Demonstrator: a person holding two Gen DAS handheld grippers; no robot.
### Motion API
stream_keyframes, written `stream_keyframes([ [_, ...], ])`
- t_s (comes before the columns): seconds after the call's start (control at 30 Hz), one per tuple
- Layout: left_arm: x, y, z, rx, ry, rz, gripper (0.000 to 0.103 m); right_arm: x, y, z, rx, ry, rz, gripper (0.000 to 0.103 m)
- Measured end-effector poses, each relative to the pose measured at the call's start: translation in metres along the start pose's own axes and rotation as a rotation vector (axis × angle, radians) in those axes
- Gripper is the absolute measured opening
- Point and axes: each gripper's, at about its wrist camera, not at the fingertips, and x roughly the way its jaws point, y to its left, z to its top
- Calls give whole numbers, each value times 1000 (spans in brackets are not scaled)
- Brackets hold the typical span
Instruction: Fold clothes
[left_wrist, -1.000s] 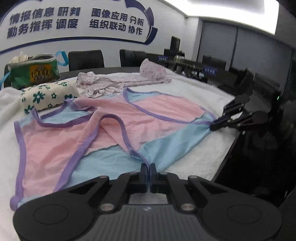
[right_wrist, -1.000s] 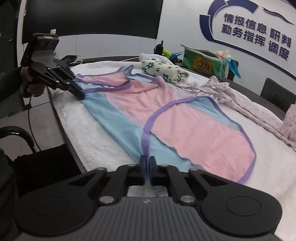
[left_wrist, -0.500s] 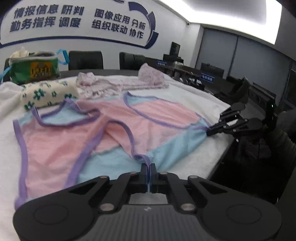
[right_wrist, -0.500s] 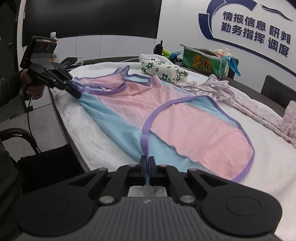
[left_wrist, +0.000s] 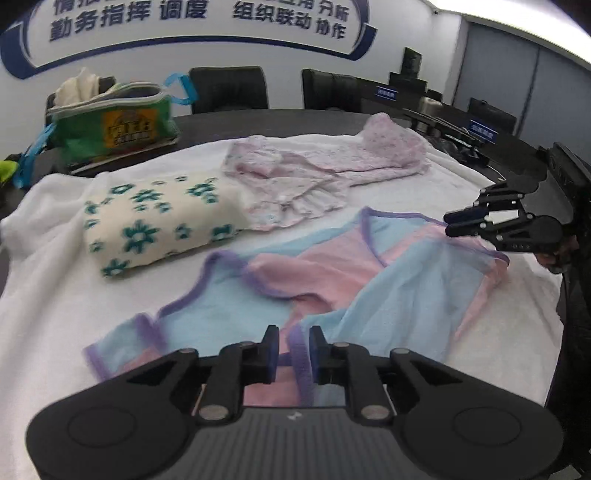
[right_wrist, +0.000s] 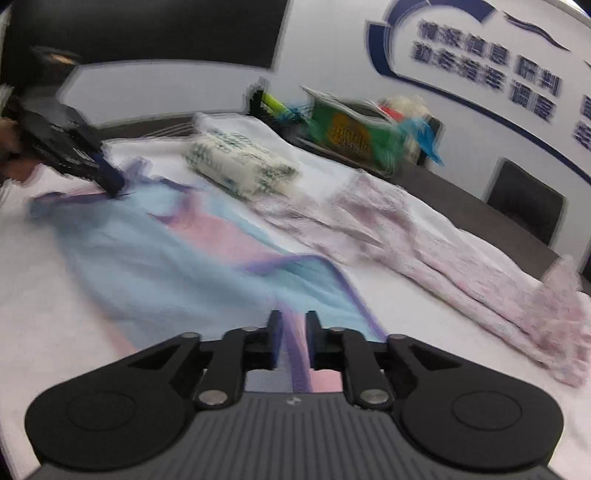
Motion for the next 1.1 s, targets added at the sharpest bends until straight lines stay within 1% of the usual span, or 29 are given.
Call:
stream_keyframes([
  [0.03,-11,5,-4,-2,-21,2,28,-9,-1,-3,-1,-26,-10,18],
  [0.07,-32,11,-15,-2,-68,-10,49,-20,-1,-7,-1,-56,-16,28],
  [0.1,-55,14,-29,17,-121,-24,60,-31,-1,-10,-1,-87,-23,43],
  [0.13,-76,14,-44,47,-170,-36,77,-42,-2,-14,-2,-117,-30,48],
  [0.17,-88,7,-58,105,-193,-35,82,-51,0,-19,-14,-139,-28,51],
  [0.23,-104,-13,-84,253,-212,-19,82,-55,18,-26,-66,-132,-7,52],
  [0.27,-102,-22,-91,310,-196,0,81,-56,27,-30,-93,-127,4,53],
  [0.3,-96,-30,-96,357,-166,25,81,-58,36,-33,-120,-123,15,56],
  [0.33,-88,-39,-100,403,-135,42,80,-59,46,-36,-147,-118,26,56],
  [0.37,-79,-44,-102,440,-116,42,75,-56,53,-36,-165,-108,36,56],
  [0.4,-72,-46,-104,460,-106,30,71,-51,60,-37,-178,-100,52,56],
  [0.43,-65,-42,-105,446,-81,13,60,-46,63,-37,-173,-95,60,56],
  [0.47,-58,-35,-105,416,-49,-4,32,-42,66,-37,-166,-89,68,56],
  [0.5,-53,-24,-101,353,-18,-17,13,-42,67,-37,-153,-82,61,56],
  [0.53,-49,-11,-96,274,13,-29,5,-41,68,-37,-139,-74,53,56],
  [0.57,-50,1,-92,211,5,-23,3,-41,69,-37,-126,-66,45,56],
  [0.6,-55,13,-87,157,-27,-2,3,-44,68,-38,-119,-65,37,56],
  [0.63,-59,26,-82,99,-62,41,3,-46,67,-39,-112,-66,29,56],
  [0.67,-62,39,-77,40,-97,94,6,-49,66,-40,-106,-67,22,56],
  [0.7,-65,52,-74,-43,-117,134,8,-52,66,-41,-100,-67,14,56],
  [0.73,-67,66,-71,-138,-129,166,17,-55,65,-42,-94,-68,6,56],
  [0.77,-66,80,-71,-241,-125,189,33,-57,64,-43,-87,-68,-1,56],
  [0.8,-66,88,-72,-316,-122,212,37,-60,63,-44,-81,-69,-9,56],
  [0.83,-67,89,-75,-347,-129,228,37,-61,62,-45,-80,-66,-13,56],
  [0.9,-72,81,-79,-357,-141,255,41,-63,60,-49,-72,-58,-21,57],
  [0.93,-75,73,-81,-352,-144,261,44,-65,58,-52,-66,-52,-26,57],
  [1.0,-80,53,-84,-321,-157,254,56,-68,52,-57,-46,-41,-36,57],
  [1.07,-80,32,-88,-273,-174,230,80,-69,42,-64,0,-36,-38,57],
  [1.1,-77,22,-89,-257,-177,226,83,-70,35,-68,31,-34,-37,56],
])
